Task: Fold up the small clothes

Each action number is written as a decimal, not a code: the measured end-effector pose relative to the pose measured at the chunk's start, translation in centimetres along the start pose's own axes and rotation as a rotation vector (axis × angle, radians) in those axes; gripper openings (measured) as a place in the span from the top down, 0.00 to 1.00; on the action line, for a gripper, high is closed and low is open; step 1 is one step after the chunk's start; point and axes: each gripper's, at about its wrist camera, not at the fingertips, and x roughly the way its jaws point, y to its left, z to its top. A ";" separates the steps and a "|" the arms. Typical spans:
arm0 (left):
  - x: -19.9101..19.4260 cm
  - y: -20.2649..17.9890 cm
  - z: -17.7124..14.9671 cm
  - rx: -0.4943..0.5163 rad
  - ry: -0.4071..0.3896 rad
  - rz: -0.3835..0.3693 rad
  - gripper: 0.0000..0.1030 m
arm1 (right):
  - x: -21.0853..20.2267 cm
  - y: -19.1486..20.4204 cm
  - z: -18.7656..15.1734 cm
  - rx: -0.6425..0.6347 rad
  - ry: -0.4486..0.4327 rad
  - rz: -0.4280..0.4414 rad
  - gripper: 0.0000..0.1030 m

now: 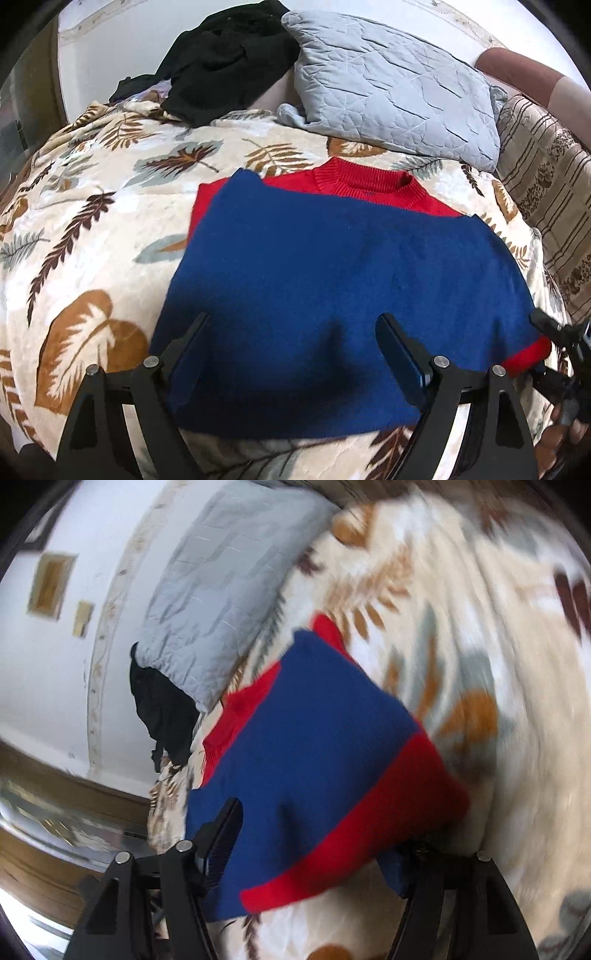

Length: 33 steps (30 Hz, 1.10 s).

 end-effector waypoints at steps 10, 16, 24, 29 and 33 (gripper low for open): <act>3.2 -3.0 1.6 0.042 0.011 0.020 0.14 | 0.5 1.1 1.1 -0.064 -0.029 -0.021 0.32; 5.5 -3.8 1.6 0.093 0.093 0.055 0.14 | 1.8 0.8 1.1 -0.052 0.003 -0.059 0.32; 6.3 -3.0 2.4 0.061 0.106 0.051 0.14 | 2.2 1.1 1.0 -0.080 0.008 -0.100 0.36; 4.7 -3.3 2.7 0.064 0.075 0.053 0.13 | 3.2 0.0 1.5 -0.056 0.066 -0.140 0.77; 5.4 -3.7 2.1 0.118 0.066 0.070 0.13 | 2.7 0.4 1.6 -0.064 0.055 -0.143 0.74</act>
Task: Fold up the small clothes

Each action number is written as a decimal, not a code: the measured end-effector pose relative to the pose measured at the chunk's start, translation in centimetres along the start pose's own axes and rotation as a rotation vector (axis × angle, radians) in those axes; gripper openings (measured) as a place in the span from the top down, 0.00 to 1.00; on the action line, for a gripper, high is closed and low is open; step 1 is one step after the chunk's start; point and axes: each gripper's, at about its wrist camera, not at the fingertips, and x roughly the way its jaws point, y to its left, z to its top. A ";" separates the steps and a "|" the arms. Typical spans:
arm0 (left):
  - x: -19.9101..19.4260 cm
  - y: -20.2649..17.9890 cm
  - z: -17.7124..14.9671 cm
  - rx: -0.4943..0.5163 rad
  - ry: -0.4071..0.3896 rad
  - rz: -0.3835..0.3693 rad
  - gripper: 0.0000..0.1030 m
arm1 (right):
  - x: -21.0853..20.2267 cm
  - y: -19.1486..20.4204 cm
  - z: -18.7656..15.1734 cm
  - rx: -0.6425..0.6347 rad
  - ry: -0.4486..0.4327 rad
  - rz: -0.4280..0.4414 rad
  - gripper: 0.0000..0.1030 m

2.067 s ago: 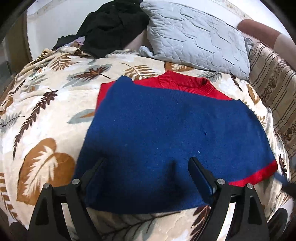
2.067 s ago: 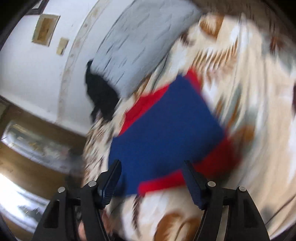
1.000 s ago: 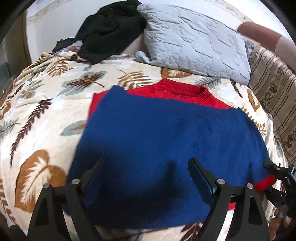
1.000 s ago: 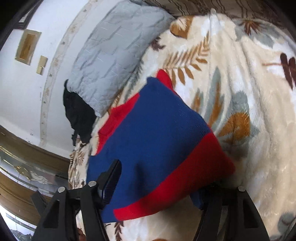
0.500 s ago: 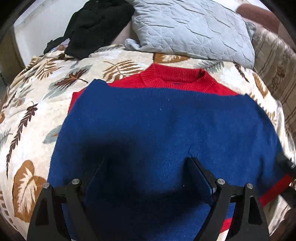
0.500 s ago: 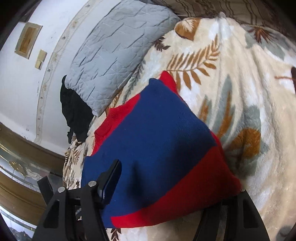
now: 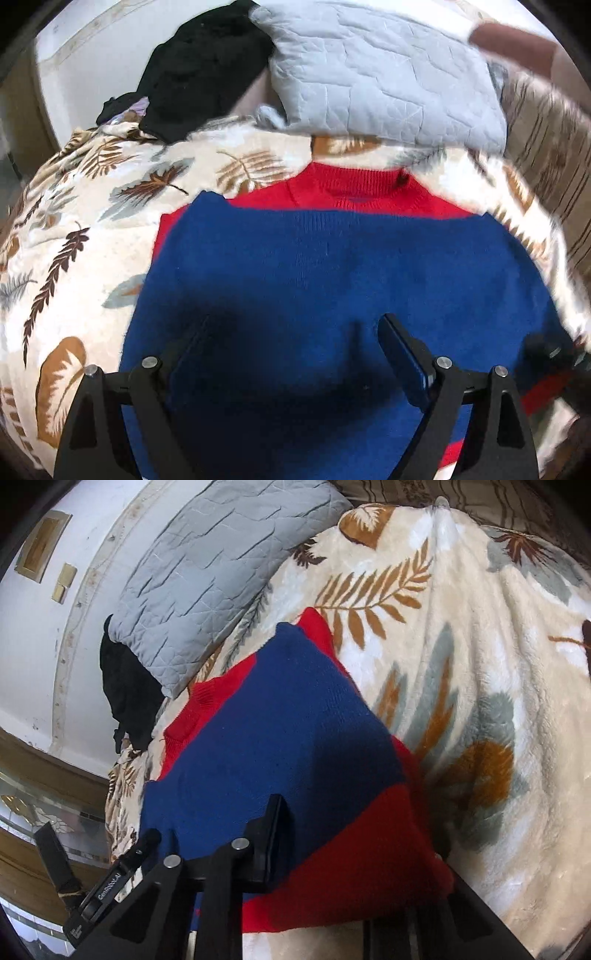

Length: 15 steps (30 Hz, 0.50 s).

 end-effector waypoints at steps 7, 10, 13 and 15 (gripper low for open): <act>-1.5 3.2 0.5 -0.074 -0.015 -0.097 0.12 | 0.2 1.5 0.7 -0.046 -0.001 -0.055 0.85; -4.9 8.0 0.2 -0.167 -0.112 -0.111 0.12 | -1.7 7.4 1.3 -0.203 -0.073 -0.074 0.88; -7.2 13.7 -1.3 -0.286 -0.158 -0.095 0.12 | -3.2 17.0 -0.2 -0.464 -0.160 -0.054 0.90; -7.9 17.0 -2.5 -0.365 -0.165 -0.086 0.12 | -2.1 22.9 -3.8 -0.656 -0.169 -0.045 0.90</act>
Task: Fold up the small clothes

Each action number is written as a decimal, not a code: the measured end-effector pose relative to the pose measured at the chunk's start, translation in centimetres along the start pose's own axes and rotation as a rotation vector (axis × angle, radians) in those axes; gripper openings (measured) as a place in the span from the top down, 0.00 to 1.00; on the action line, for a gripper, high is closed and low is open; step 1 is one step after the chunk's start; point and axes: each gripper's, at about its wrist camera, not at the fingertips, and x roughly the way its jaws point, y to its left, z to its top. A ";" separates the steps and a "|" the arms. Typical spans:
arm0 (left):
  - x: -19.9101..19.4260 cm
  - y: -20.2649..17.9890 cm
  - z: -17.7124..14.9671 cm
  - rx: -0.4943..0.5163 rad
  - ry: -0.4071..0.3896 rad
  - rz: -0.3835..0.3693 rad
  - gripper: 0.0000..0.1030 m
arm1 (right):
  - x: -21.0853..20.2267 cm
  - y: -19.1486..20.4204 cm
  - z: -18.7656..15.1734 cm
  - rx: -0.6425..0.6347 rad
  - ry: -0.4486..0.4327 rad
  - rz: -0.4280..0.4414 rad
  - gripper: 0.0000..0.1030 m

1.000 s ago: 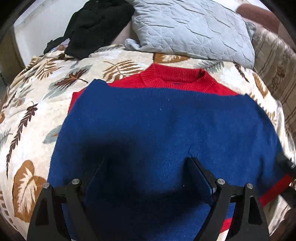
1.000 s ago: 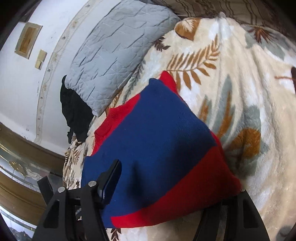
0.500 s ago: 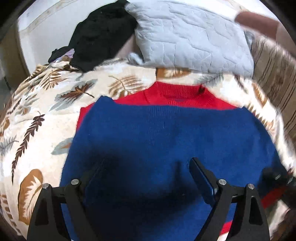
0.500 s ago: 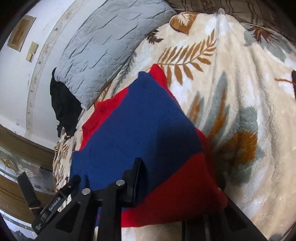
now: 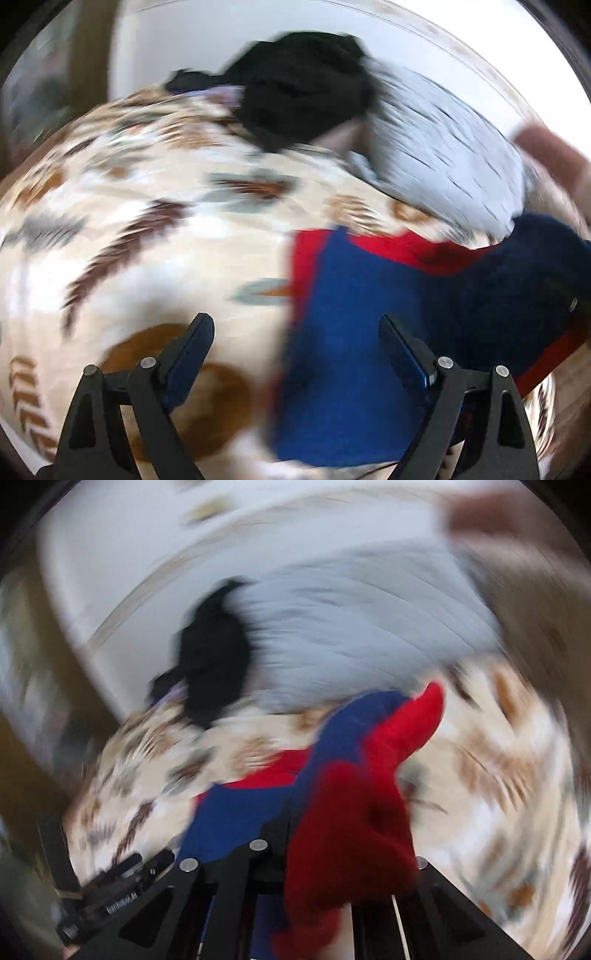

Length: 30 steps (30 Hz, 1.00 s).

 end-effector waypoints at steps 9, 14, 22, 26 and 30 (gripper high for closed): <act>0.2 6.1 -0.7 -0.153 0.067 -0.083 0.12 | 10.2 9.7 -8.4 -0.236 0.260 0.049 0.90; 0.8 2.8 1.4 -0.154 0.110 -0.307 0.12 | 9.9 8.2 -7.9 -0.183 0.269 0.098 0.90; 7.3 -3.8 4.3 -0.099 0.355 -0.373 0.12 | 8.9 8.0 -8.4 -0.152 0.220 0.134 0.90; 10.5 -4.7 4.3 -0.109 0.436 -0.351 0.74 | 8.5 7.7 -8.9 -0.154 0.199 0.146 0.90; 8.9 -5.5 4.9 -0.035 0.360 -0.392 0.84 | 8.0 7.9 -9.3 -0.173 0.189 0.151 0.90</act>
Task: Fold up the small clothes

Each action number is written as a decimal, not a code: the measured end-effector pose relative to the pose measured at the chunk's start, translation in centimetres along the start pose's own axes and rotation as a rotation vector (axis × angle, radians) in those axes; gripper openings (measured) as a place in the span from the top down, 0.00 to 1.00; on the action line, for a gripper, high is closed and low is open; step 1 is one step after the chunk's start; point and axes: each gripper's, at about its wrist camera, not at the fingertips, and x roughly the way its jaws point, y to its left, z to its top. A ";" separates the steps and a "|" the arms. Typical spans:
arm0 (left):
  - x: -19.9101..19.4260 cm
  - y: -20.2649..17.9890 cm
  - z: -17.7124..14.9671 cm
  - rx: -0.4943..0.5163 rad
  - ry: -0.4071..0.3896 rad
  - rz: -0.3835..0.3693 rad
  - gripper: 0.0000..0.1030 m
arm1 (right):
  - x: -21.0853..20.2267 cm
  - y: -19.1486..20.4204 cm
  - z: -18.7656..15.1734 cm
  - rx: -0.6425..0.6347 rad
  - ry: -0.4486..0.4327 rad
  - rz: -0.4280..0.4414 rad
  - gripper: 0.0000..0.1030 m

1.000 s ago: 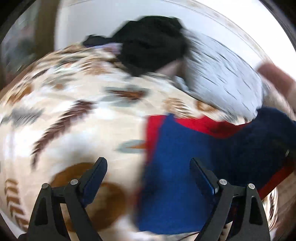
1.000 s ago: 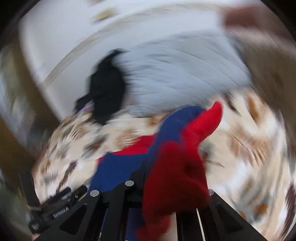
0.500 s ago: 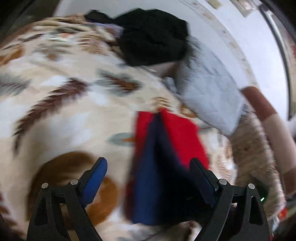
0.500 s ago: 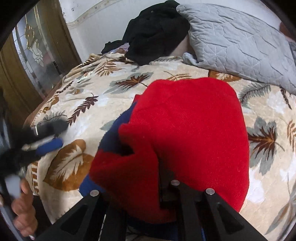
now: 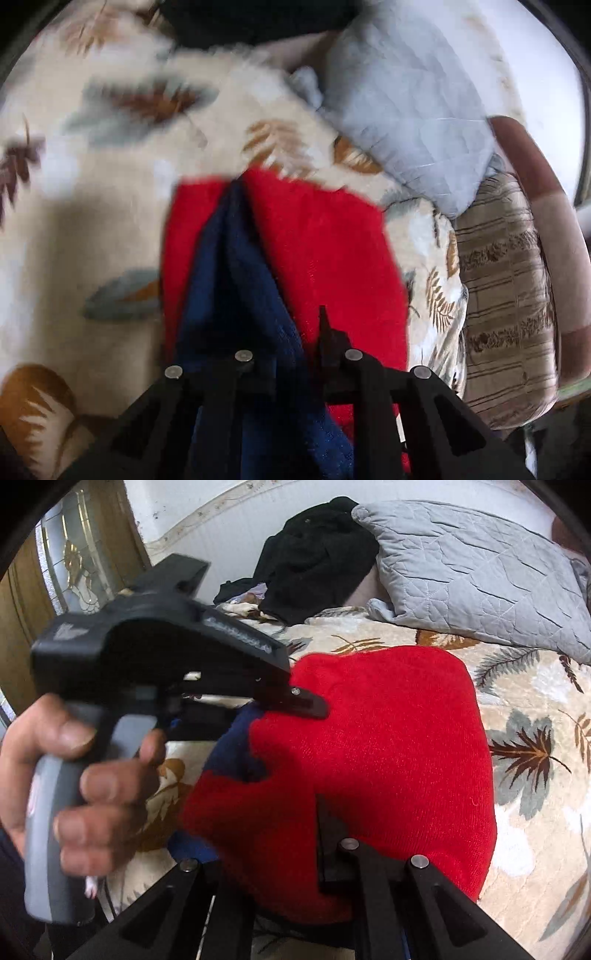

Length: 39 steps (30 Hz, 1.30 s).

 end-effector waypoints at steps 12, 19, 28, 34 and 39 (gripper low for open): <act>0.6 5.5 -1.5 -0.061 -0.027 -0.042 0.83 | 0.5 2.5 -1.8 -0.063 0.043 0.073 0.70; 0.0 7.1 -2.2 -0.101 -0.033 -0.087 0.81 | -4.3 1.1 -3.3 0.025 -0.007 0.143 0.34; -4.5 4.5 -4.3 -0.049 -0.080 -0.037 0.69 | -8.1 -4.2 -5.8 0.187 -0.037 0.106 0.33; -3.0 5.7 -7.6 -0.012 -0.007 0.128 0.61 | -9.0 -6.4 -6.6 0.285 -0.061 0.125 0.33; -5.0 5.6 -8.8 -0.013 -0.071 0.156 0.61 | -9.6 -6.7 -6.7 0.296 -0.073 0.143 0.33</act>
